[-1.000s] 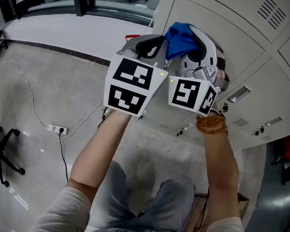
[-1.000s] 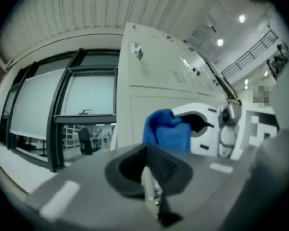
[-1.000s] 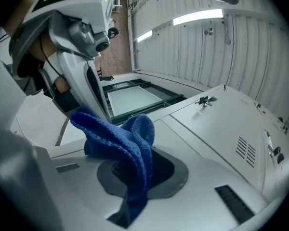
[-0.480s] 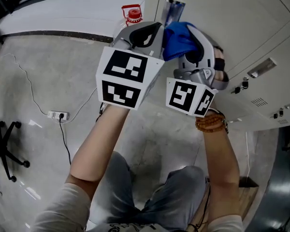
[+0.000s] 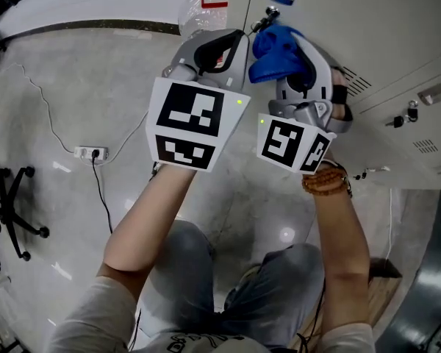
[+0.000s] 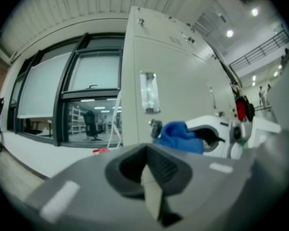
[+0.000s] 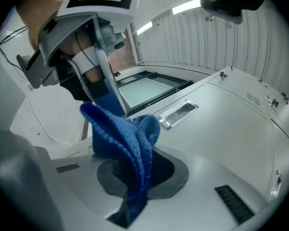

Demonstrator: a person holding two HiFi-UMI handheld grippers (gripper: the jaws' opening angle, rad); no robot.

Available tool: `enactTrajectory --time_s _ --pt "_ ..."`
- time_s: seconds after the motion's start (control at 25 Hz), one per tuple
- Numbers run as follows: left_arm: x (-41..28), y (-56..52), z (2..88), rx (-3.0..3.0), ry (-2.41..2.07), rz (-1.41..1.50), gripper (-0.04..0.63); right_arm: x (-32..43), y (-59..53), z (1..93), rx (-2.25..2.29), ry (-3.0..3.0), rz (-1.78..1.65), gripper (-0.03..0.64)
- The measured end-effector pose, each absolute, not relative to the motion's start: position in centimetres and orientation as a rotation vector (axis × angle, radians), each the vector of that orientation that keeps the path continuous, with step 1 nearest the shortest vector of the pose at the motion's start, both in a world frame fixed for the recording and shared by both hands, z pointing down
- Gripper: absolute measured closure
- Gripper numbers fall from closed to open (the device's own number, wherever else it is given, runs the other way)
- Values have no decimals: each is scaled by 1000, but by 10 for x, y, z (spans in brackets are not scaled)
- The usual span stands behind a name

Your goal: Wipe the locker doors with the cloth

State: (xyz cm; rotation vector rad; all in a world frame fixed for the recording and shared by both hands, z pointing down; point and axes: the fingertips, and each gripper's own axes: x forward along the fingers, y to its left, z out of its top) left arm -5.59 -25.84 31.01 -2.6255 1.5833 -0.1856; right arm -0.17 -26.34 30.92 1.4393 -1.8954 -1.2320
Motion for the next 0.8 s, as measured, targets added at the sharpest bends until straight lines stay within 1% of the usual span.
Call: enactTrajectory --time_s 0.2,0.4,0.6,0.8 --pt "-49 -256 340 -2658 1578 -227 593 -8 -268 356 1338 -1861 -1213 588" --pt "-40 -250 330 -2665 1567 -201 593 9 -263 357 1279 -1772 -1237 588" --pt "-27 -243 283 -2646 1554 -149 593 34 -256 316 1267 -1687 -1288 587" --pt "-15 -238 215 -2604 1508 -85 594 47 -251 236 1323 -1647 -1349 586"
